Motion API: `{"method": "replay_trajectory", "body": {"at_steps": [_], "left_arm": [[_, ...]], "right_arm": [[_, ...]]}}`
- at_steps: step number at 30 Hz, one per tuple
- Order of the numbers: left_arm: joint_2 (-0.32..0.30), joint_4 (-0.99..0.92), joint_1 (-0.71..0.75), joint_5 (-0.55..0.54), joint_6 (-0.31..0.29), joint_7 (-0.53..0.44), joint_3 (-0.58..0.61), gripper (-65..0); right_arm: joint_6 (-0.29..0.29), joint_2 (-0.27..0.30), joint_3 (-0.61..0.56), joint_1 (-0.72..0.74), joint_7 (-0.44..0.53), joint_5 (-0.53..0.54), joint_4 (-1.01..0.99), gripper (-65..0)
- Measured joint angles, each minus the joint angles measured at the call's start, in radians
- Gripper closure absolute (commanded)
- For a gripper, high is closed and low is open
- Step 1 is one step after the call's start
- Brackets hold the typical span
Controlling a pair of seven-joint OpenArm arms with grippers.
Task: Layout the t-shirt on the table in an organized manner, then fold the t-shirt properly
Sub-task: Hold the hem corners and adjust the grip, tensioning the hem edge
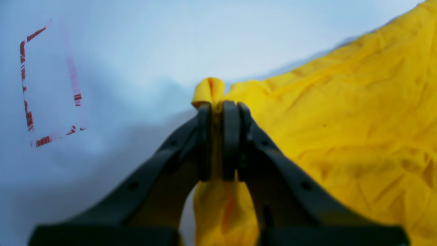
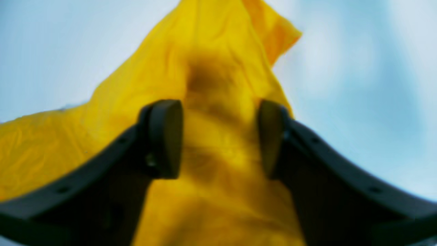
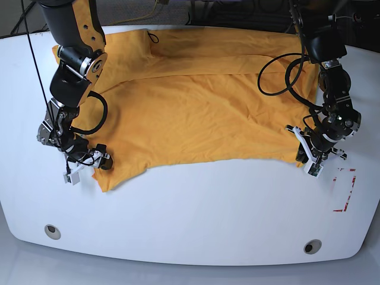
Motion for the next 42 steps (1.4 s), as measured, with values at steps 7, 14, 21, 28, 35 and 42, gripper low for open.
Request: {"method": "replay_trajectory", "body": {"at_steps": [7, 14, 21, 28, 35, 42], "left_arm": [[-0.002, 0.000, 0.000, 0.000, 0.000, 0.000, 0.000, -2.7], [-0.002, 0.000, 0.000, 0.000, 0.000, 0.000, 0.000, -2.7], [-0.003, 0.000, 0.000, 0.000, 0.000, 0.000, 0.000, -2.7], [-0.003, 0.000, 0.000, 0.002, 0.000, 0.000, 0.000, -2.7], [-0.003, 0.000, 0.000, 0.002, 0.000, 0.000, 0.000, -2.7], [-0.002, 0.000, -0.002, 0.003, 0.000, 0.000, 0.002, -2.7]], "right_arm": [[-0.003, -0.007, -0.002, -0.004, -0.012, -0.001, 0.000, -2.0], [-0.003, -0.005, -0.006, -0.006, -0.012, -0.001, 0.000, -9.1], [-0.003, -0.010, -0.005, -0.015, -0.074, -0.012, 0.089, -34.6], [-0.003, -0.003, 0.000, -0.035, -0.090, -0.011, 0.239, -46.6], [0.002, 0.015, 0.000, -0.035, -0.078, -0.016, 0.191, -47.6], [-0.001, 0.046, 0.000, -0.040, 0.027, -0.011, 0.070, -47.6]]}}
